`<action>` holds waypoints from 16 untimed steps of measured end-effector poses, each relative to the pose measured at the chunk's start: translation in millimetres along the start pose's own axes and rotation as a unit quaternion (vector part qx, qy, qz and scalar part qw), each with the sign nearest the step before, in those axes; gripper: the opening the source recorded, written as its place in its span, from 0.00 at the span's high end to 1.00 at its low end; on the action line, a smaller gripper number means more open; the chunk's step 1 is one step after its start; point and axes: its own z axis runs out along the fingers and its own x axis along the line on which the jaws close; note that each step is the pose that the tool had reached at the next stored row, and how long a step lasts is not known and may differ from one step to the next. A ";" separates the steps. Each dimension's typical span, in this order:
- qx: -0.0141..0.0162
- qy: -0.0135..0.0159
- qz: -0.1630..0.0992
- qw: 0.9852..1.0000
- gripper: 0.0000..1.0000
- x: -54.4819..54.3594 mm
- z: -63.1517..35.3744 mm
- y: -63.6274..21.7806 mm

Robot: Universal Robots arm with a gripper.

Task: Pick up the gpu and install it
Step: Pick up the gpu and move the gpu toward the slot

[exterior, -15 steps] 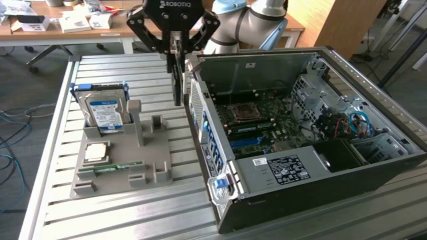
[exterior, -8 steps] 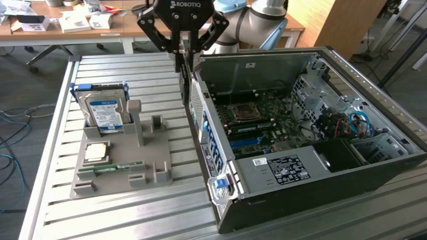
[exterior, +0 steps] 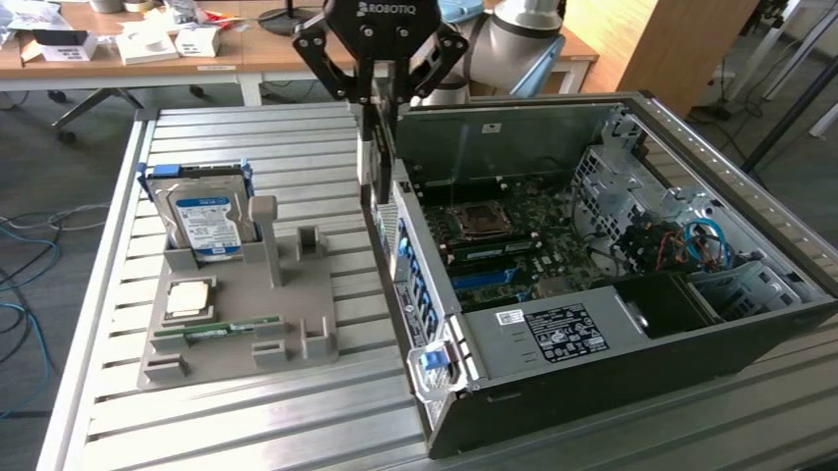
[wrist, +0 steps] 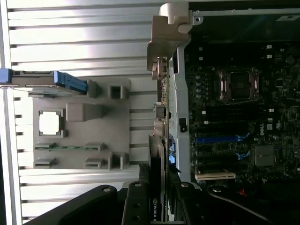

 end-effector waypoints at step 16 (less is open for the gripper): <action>0.000 0.000 0.000 1.000 0.74 -33.9 0.2 2.4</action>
